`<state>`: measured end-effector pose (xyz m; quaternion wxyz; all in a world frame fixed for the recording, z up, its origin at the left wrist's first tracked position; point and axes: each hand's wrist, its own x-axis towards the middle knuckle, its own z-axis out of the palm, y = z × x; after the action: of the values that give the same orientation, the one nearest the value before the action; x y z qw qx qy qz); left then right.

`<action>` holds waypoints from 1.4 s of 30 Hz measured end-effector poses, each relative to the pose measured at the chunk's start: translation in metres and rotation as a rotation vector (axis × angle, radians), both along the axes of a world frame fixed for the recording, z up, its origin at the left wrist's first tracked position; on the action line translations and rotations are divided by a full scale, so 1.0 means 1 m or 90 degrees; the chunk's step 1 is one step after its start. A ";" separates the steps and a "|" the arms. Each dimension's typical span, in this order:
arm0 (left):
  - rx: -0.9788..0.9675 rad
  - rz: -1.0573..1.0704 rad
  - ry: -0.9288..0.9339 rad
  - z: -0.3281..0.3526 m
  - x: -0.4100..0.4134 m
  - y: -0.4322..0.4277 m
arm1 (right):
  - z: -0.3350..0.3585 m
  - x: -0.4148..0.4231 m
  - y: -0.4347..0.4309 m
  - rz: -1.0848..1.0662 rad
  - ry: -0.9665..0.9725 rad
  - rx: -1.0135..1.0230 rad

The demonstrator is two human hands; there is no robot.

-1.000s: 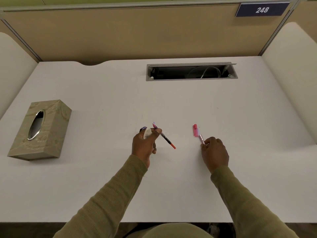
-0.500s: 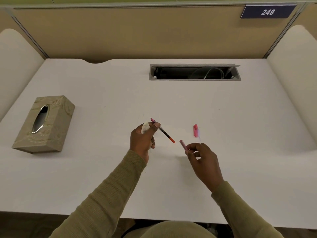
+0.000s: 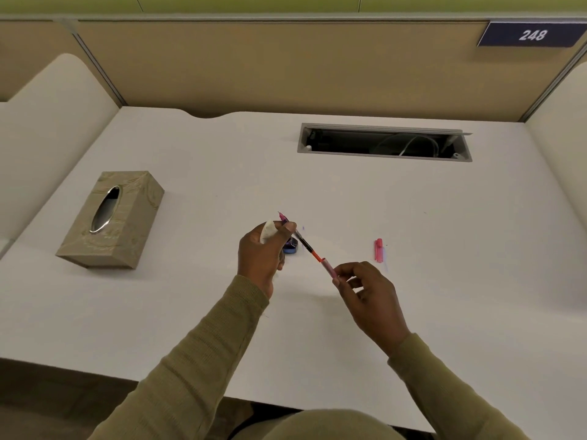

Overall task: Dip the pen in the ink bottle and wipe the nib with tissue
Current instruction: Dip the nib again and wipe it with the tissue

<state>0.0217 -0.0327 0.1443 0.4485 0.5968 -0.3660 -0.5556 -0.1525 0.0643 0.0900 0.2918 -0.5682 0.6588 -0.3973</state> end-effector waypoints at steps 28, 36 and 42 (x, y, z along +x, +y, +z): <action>-0.010 -0.045 -0.051 -0.006 0.003 0.019 | 0.020 0.023 -0.020 0.064 -0.063 0.074; -0.014 -0.034 -0.053 -0.005 0.001 0.022 | 0.023 0.026 -0.016 0.031 -0.061 0.086; -0.020 -0.034 -0.001 -0.004 0.001 0.025 | 0.027 0.023 -0.013 0.027 -0.137 0.096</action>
<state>0.0232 -0.0079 0.1405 0.4426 0.5799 -0.3911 -0.5611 -0.1290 0.0517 0.1175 0.4110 -0.5124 0.6399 -0.3988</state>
